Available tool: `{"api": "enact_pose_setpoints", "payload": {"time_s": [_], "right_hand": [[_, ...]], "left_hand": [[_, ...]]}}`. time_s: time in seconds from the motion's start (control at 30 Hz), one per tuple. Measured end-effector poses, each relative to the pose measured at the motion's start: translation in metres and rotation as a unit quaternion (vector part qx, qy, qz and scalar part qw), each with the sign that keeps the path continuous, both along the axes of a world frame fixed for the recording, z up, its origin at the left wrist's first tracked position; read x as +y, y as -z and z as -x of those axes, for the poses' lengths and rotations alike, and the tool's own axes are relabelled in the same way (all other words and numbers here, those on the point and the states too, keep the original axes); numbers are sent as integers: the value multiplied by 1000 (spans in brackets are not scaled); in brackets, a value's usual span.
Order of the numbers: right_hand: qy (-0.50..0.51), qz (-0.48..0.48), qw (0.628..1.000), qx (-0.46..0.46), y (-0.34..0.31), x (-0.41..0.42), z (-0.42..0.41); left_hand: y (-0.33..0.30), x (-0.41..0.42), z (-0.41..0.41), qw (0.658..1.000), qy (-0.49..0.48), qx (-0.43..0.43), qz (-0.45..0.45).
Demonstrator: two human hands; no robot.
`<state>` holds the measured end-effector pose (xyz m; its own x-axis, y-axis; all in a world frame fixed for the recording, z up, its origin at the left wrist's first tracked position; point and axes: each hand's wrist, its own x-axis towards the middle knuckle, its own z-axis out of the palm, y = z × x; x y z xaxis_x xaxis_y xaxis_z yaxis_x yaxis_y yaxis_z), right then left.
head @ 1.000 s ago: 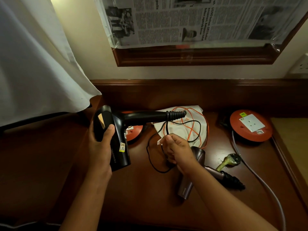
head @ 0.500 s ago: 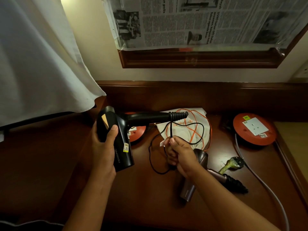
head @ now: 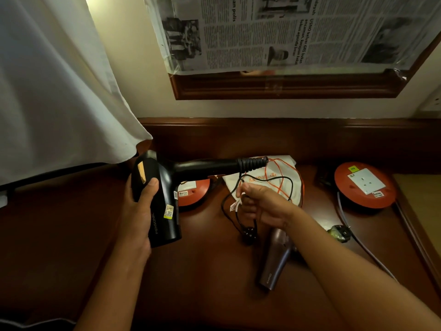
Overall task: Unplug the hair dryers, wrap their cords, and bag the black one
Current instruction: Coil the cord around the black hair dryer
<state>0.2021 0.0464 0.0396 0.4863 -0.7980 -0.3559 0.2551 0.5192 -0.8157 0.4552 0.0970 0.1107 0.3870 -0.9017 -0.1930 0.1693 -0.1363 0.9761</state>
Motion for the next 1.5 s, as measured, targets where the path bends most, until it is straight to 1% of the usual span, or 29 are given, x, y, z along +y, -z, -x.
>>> {"api": "enact_pose_setpoints", "payload": {"time_s": [0.1, 0.2, 0.27, 0.33, 0.4, 0.47, 0.6, 0.73, 0.93, 1.1, 1.2, 1.27, 1.3, 1.33, 1.37, 1.5], "right_hand": [[-18, 14, 999, 26, -10, -13, 12], [-25, 13, 995, 96, -21, -26, 22], [-47, 67, 984, 160, -31, -33, 25], [-68, 138, 960, 233, -40, -39, 26], [-76, 180, 936, 293, -46, -46, 28], [-83, 227, 913, 328, -54, -50, 27], [-63, 298, 880, 365, -72, -54, 21], [-58, 335, 850, 401, -84, -54, 19], [-39, 407, 780, 474, -96, -46, 11], [-33, 427, 742, 515, -104, -29, 3], [-38, 452, 693, 561, -100, -16, -2], [-38, 463, 668, 581, -93, -8, -6], [-29, 464, 663, 586, -88, -3, -9], [-17, 460, 667, 586, -82, 2, -11], [7, 452, 681, 576, -78, 10, -15], [152, 388, 766, 488, -65, 42, -28]], "left_hand": [[-1, 1, -6, 1000, 20, 4, 2], [-3, 2, -11, 999, 42, -4, 2], [-3, 1, -12, 998, 54, -16, 1], [-4, -1, -12, 998, 59, -28, 4], [-6, -3, -13, 997, 65, -41, 9], [-7, -4, -12, 996, 75, -51, 13], [-9, -7, -12, 992, 97, -68, 34], [-5, -6, -11, 989, 106, -95, 46], [3, -6, -7, 990, 53, -122, 54], [7, -8, -5, 989, 21, -133, 63], [10, -7, -3, 986, 14, -152, 63], [12, -4, 1, 985, 2, -162, 64], [13, -3, 2, 985, -8, -162, 63], [14, -2, 4, 985, -15, -158, 62], [16, -1, 5, 986, -21, -155, 60], [19, 2, 12, 988, -35, -143, 56]]}}
